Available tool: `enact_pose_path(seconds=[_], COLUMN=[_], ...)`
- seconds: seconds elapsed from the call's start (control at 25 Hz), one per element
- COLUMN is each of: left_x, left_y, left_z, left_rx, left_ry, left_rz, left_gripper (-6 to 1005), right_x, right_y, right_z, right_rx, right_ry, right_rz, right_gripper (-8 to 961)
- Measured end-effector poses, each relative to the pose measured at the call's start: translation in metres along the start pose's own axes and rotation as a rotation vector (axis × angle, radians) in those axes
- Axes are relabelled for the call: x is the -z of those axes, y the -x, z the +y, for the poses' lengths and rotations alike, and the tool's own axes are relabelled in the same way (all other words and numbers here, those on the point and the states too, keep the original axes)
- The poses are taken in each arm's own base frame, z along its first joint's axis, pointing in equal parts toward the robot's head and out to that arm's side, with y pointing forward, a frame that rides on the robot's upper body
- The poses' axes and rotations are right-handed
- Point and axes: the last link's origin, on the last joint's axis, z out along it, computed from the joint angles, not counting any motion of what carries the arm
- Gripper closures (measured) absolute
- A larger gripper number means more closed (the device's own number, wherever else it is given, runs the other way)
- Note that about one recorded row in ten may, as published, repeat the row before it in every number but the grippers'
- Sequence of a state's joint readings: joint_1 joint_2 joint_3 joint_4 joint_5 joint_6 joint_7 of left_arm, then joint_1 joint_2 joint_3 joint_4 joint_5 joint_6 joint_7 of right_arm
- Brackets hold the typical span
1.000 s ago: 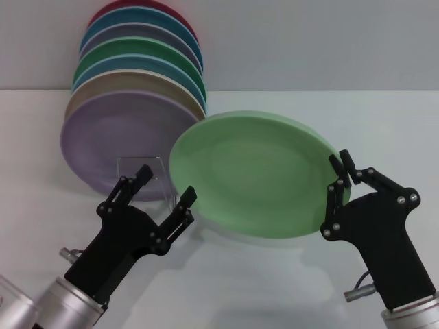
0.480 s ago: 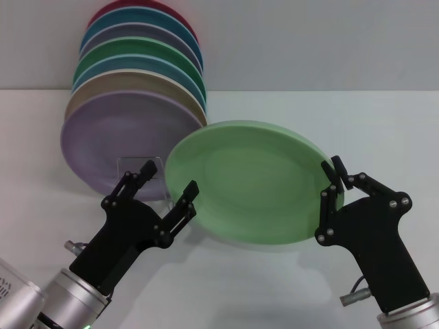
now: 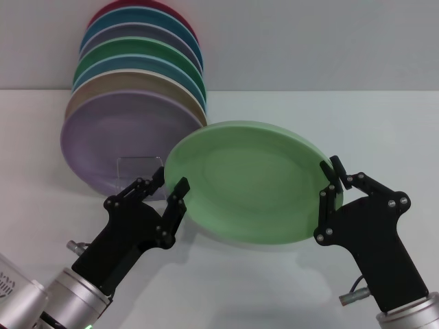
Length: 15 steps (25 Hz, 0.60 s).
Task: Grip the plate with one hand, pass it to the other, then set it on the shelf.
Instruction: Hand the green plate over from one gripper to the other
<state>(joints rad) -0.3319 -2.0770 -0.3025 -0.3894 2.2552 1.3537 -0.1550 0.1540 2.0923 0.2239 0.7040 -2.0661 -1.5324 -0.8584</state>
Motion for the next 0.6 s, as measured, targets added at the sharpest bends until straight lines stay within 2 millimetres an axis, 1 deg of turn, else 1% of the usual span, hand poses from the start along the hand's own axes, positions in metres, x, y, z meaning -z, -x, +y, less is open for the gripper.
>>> enact_pose_path(seconds=[0.12, 0.56, 0.6], left_x=[-0.0006, -0.0021, -0.0021], left_y=[-0.0001, 0.0011, 0.0011], left_z=[0.0001, -0.0023, -0.0023], left_rx=[-0.001, -0.011, -0.011], left_ry=[0.002, 0.005, 0.005], left_rz=[0.0, -0.013, -0.013], left_gripper=[699, 709, 740], right_x=[-0.0003, -0.0003, -0.0003], right_y=[0.0001, -0.0007, -0.0007], right_z=[0.0, 0.001, 0.001], right_rx=[0.0, 0.002, 0.002], right_ry=[0.0, 0.007, 0.007], right_rz=[-0.001, 0.005, 0.005], right_gripper=[933, 934, 934])
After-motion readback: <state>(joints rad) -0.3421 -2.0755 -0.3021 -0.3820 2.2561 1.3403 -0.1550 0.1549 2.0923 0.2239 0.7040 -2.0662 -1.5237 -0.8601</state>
